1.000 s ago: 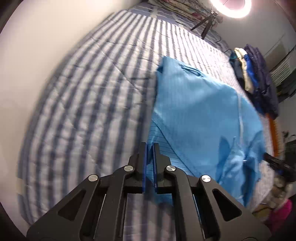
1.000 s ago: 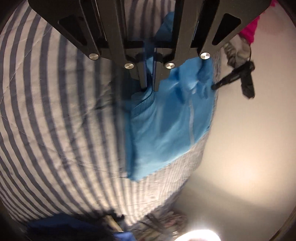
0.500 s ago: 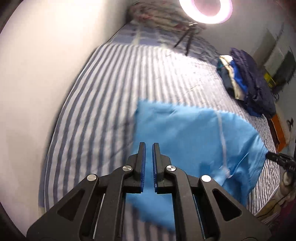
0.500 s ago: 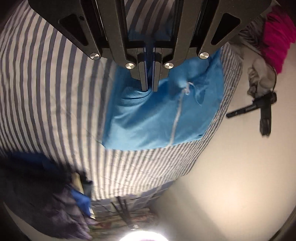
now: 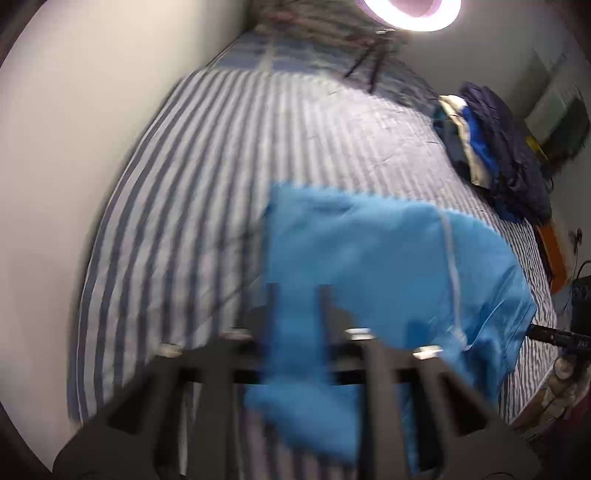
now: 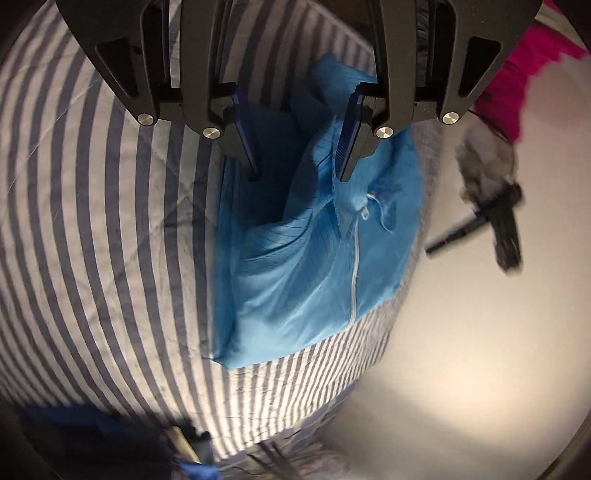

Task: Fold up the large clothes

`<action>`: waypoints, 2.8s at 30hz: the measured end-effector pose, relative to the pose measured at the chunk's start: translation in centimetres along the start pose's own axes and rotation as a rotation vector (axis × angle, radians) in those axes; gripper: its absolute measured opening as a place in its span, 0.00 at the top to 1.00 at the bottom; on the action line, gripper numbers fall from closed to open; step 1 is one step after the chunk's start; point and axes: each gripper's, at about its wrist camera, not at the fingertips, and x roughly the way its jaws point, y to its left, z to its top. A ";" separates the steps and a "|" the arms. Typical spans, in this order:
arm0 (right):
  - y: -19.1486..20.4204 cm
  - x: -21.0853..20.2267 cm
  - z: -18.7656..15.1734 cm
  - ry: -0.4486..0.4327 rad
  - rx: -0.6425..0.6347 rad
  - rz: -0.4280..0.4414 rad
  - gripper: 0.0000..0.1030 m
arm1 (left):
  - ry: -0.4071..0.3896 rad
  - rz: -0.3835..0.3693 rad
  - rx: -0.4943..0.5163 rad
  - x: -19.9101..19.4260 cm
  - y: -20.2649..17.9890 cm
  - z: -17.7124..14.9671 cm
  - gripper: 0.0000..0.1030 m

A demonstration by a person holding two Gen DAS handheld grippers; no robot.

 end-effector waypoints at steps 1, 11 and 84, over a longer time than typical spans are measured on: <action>-0.3 0.1 0.0 0.001 0.010 0.003 0.60 | 0.013 -0.009 -0.029 0.0 1.1 -0.7 0.44; -0.5 3.0 -1.5 0.075 0.075 0.102 0.99 | 0.143 -0.042 -0.086 2.5 3.5 -4.0 0.99; 2.2 3.3 7.3 0.027 -0.242 -0.174 0.99 | 0.013 -0.024 0.094 4.8 -0.8 2.9 0.93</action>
